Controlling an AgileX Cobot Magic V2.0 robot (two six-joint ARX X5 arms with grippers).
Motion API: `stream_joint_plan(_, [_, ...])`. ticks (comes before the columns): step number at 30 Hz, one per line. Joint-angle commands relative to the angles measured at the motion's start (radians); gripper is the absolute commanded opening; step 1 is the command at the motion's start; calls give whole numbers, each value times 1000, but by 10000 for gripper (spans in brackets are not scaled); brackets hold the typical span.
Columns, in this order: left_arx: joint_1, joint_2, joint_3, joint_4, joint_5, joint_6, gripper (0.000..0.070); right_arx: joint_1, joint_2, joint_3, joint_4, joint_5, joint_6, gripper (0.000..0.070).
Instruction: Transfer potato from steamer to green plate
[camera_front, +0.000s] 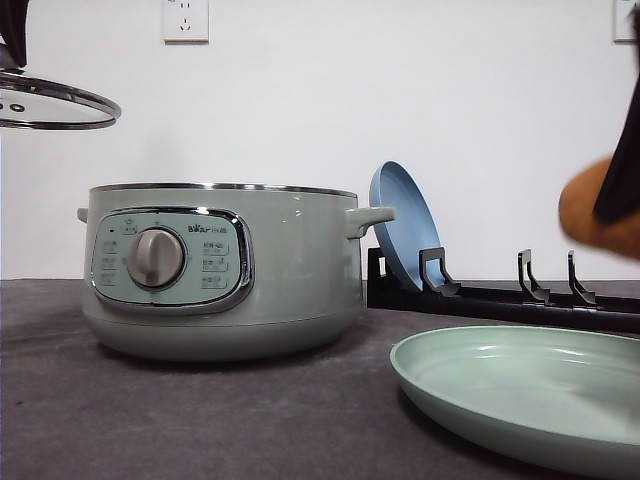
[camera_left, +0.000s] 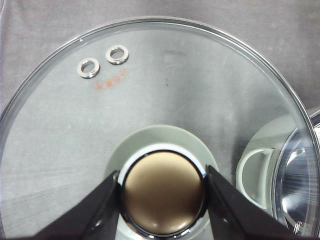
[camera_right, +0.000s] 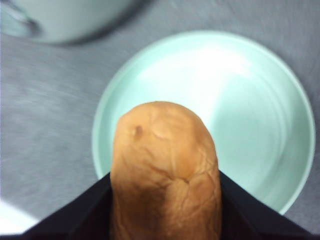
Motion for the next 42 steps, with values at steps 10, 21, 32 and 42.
stream_joint_plan(10, [2,-16,43,33,2,-2,0,-42,283,3,212,3,-20,190])
stream_joint_plan(21, [2,-16,43,34,2,-2,0,-54,460,3,305,4,-96,190])
stream_joint_plan(32, [2,-16,43,34,2,-2,0,-56,517,3,305,7,-126,239])
stream_joint_plan(42, [2,-16,43,33,2,-3,0,-56,448,67,270,11,-124,547])
